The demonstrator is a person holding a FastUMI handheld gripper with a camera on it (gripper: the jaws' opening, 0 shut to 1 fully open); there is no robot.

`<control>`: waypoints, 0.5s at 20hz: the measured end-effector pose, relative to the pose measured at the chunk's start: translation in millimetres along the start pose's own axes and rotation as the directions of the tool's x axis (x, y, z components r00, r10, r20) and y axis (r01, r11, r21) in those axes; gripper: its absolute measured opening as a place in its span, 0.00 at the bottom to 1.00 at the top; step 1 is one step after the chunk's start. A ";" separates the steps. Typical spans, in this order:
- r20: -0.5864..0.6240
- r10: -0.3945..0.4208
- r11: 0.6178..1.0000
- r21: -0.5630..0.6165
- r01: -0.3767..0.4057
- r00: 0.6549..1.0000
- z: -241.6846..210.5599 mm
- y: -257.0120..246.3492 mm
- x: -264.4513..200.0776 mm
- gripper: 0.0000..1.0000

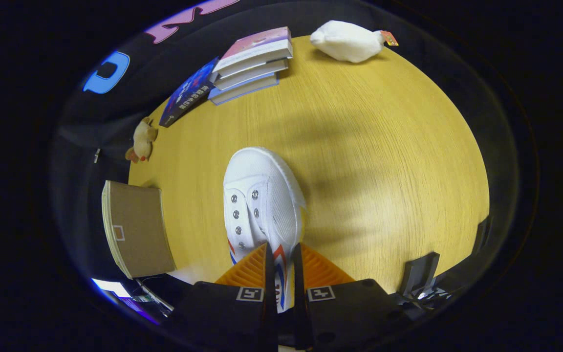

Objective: Open the storage box then place both shoes into the box .Put the left shoe in first, then the right shoe, with the right side of both shoes facing outward in a uniform manner.

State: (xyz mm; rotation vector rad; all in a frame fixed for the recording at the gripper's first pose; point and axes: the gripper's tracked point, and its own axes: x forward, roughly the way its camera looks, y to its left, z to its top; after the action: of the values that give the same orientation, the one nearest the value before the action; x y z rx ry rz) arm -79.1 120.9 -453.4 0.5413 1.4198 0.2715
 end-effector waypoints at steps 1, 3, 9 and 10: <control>0.014 0.012 1.000 -0.004 -0.012 1.000 3.5 14.5 -11.2 0.18; 0.044 0.052 0.998 -0.024 -0.051 0.998 13.1 52.4 -31.6 0.17; 0.054 0.221 0.971 -0.105 -0.214 0.974 12.2 190.4 -78.7 0.18; 0.040 0.249 0.963 -0.113 -0.243 0.968 8.9 213.7 -83.2 0.17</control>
State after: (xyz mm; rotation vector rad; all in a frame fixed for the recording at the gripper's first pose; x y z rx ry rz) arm -53.2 260.2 -272.8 0.6323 1.2779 0.5262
